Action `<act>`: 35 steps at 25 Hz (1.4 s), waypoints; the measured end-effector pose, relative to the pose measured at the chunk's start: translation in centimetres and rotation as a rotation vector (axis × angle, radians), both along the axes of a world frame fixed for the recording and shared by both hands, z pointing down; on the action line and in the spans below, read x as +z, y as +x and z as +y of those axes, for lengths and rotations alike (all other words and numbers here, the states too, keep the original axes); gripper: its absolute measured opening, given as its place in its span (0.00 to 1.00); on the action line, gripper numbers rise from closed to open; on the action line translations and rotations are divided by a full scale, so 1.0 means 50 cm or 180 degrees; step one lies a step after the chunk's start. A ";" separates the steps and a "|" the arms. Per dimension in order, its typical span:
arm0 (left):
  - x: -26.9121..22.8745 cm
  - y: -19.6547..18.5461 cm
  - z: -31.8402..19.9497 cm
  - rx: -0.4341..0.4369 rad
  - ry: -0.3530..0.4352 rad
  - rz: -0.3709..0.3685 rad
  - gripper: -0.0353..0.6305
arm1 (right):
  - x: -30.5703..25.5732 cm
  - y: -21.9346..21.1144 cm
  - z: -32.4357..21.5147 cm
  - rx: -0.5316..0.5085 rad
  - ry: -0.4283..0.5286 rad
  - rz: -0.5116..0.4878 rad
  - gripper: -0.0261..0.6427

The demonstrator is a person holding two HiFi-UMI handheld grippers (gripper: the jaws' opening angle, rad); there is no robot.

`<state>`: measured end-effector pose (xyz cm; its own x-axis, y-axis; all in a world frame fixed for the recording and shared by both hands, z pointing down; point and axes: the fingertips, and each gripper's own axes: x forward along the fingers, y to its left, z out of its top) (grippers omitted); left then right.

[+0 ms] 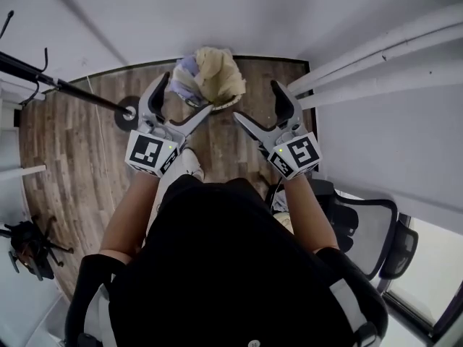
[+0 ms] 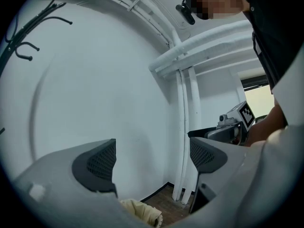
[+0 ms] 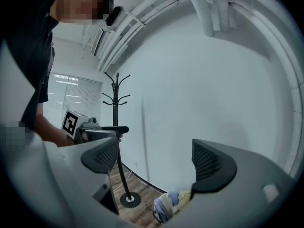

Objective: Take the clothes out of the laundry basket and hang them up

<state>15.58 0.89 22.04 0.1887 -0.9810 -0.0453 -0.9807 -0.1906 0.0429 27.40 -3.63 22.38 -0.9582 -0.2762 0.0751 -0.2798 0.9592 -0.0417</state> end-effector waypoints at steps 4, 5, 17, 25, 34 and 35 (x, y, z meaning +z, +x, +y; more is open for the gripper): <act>0.014 -0.069 -0.060 0.0154 -0.0066 -0.0001 0.78 | 0.015 -0.062 -0.046 0.0159 -0.0055 0.0062 0.74; 0.020 -0.082 -0.075 0.0190 -0.0086 0.0003 0.78 | 0.020 -0.073 -0.057 0.0183 -0.0062 0.0078 0.74; 0.105 -0.110 -0.346 0.0435 -0.0371 0.0027 0.78 | 0.105 -0.092 -0.319 0.0389 -0.0290 0.0094 0.74; 0.168 -0.100 -0.583 0.0540 -0.0698 -0.0069 0.78 | 0.176 -0.105 -0.551 0.0338 -0.0482 0.0123 0.73; 0.405 -0.095 -0.745 0.0918 -0.1331 -0.0323 0.78 | 0.416 -0.110 -0.703 0.0500 -0.0881 0.0517 0.69; 0.441 -0.100 -0.762 0.0974 -0.1382 -0.0371 0.78 | 0.457 -0.110 -0.713 0.0549 -0.0940 0.0577 0.68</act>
